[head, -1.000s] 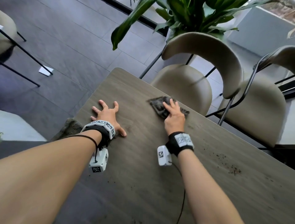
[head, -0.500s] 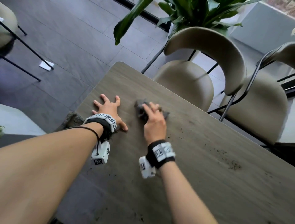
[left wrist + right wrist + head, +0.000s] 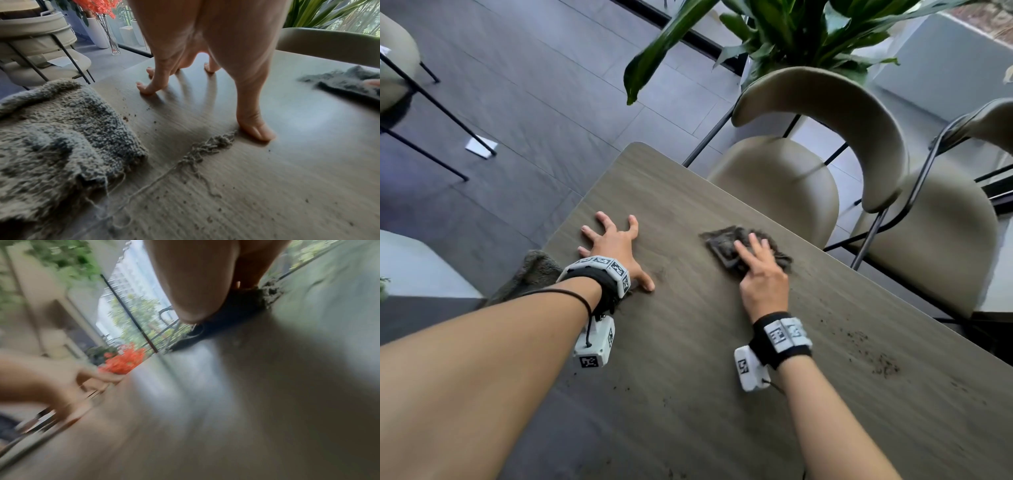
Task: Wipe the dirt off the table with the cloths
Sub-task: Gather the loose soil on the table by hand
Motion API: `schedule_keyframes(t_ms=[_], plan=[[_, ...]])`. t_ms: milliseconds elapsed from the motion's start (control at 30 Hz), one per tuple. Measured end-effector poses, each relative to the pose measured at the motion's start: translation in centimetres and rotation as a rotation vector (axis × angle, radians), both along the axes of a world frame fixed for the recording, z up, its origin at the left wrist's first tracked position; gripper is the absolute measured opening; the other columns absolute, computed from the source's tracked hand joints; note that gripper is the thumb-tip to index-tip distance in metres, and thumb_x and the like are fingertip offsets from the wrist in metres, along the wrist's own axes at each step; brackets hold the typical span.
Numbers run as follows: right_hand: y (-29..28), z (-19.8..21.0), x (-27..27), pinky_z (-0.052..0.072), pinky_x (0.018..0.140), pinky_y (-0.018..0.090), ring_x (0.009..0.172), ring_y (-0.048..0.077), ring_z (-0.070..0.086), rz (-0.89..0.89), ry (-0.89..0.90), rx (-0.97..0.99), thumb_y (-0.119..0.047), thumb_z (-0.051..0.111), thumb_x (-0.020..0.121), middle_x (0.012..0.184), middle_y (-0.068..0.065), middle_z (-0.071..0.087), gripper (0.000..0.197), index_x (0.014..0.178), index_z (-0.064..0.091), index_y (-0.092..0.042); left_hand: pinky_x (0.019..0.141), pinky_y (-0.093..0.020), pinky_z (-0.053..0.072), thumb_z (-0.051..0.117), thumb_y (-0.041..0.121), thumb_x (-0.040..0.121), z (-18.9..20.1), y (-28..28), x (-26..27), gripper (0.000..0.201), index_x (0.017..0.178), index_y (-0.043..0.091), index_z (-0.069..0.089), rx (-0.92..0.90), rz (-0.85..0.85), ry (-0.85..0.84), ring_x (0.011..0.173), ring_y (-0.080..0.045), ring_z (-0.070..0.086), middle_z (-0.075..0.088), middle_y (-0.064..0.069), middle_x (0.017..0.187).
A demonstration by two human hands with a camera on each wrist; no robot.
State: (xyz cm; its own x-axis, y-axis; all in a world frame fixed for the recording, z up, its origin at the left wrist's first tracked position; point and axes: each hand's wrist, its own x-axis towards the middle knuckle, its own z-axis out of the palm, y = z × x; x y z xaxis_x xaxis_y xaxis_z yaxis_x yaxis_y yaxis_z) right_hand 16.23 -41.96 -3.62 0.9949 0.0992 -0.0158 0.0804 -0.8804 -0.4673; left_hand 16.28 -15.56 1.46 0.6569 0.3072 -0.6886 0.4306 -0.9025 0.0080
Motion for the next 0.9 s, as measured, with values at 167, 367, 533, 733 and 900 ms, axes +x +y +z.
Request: schedule_keyframes(t_ms=[167, 367, 533, 733, 900], plan=[[-3.0, 1.1, 6.8, 0.035, 0.108, 0.033, 0.131, 0.023, 0.048, -0.096, 0.053, -0.039, 0.006, 0.045, 0.079, 0.140, 0.000, 0.055, 0.063, 0.127, 0.063, -0.030, 0.106, -0.071, 0.033, 0.097, 0.057, 0.043, 0.1, 0.0, 0.1, 0.151, 0.158, 0.037, 0.000, 0.016, -0.001, 0.001, 0.144, -0.059, 0.003, -0.017, -0.025, 0.160], [-2.8, 3.0, 9.9, 0.041, 0.101, 0.029, 0.115, 0.027, 0.058, -0.177, 0.144, 0.039, 0.002, 0.045, 0.078, 0.124, 0.000, 0.065, 0.055, 0.118, 0.070, -0.028, 0.104, -0.071, 0.035, 0.097, 0.058, 0.040, 0.1, -0.2, 0.0, 0.151, 0.157, 0.037, 0.003, 0.032, -0.012, -0.011, 0.142, -0.059, 0.009, -0.013, -0.025, 0.160], [3.2, 4.9, 3.1, 0.047, 0.093, 0.033, 0.109, 0.028, 0.059, -0.085, -0.113, 0.025, 0.005, 0.049, 0.071, 0.127, 0.001, 0.062, 0.059, 0.120, 0.067, -0.023, 0.106, -0.072, 0.032, 0.097, 0.058, 0.040, 0.4, -0.2, 0.0, 0.152, 0.157, 0.037, 0.003, 0.016, 0.004, -0.006, 0.142, -0.059, 0.005, -0.015, -0.025, 0.160], [8.5, 2.1, -9.4, 0.039, 0.108, 0.053, 0.129, 0.031, 0.050, 0.070, 0.004, 0.015, 0.012, 0.057, 0.066, 0.138, 0.004, 0.055, 0.071, 0.126, 0.063, -0.024, 0.107, -0.072, 0.032, 0.097, 0.057, 0.041, 0.6, -0.1, 0.0, 0.151, 0.158, 0.037, 0.002, 0.016, -0.002, -0.007, 0.143, -0.059, 0.003, -0.017, -0.025, 0.160], [4.8, 0.5, -7.3, 0.020, 0.119, 0.044, 0.142, 0.027, 0.034, 0.122, 0.082, 0.015, 0.015, 0.050, 0.067, 0.149, 0.000, 0.043, 0.079, 0.134, 0.058, -0.027, 0.108, -0.072, 0.029, 0.097, 0.056, 0.042, 0.7, -0.1, 0.0, 0.151, 0.157, 0.038, 0.002, 0.005, 0.007, -0.009, 0.144, -0.059, 0.000, -0.018, -0.024, 0.161]])
